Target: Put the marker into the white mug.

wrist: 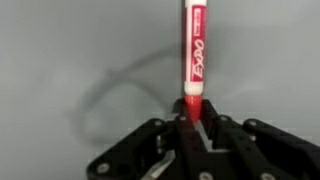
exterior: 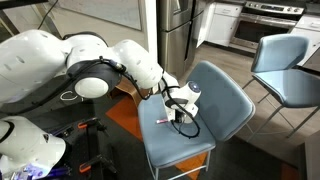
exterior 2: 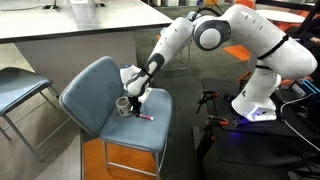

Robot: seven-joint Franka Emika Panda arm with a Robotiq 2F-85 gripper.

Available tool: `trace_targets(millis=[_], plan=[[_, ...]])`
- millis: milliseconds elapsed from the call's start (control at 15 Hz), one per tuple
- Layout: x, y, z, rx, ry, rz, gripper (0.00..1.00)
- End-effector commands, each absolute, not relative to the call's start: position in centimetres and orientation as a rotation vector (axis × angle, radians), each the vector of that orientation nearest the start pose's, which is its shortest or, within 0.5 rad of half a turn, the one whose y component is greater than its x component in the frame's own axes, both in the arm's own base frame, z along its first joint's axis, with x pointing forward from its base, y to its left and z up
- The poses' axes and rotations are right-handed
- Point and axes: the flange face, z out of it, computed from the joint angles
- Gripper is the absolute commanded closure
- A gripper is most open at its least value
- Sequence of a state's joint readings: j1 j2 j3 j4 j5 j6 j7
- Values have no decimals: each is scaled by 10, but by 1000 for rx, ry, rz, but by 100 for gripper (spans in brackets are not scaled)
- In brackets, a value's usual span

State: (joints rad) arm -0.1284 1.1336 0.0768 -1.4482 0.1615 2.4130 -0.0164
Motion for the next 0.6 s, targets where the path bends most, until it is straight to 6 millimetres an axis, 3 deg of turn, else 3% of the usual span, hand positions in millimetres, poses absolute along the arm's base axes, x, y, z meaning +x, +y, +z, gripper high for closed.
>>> trace_targets(millis=[0, 267, 533], plan=[[664, -28, 2, -2937, 280, 269, 95], [667, -16, 28, -2958, 257, 169, 95], [671, -9, 83, -2985, 229, -60, 95]])
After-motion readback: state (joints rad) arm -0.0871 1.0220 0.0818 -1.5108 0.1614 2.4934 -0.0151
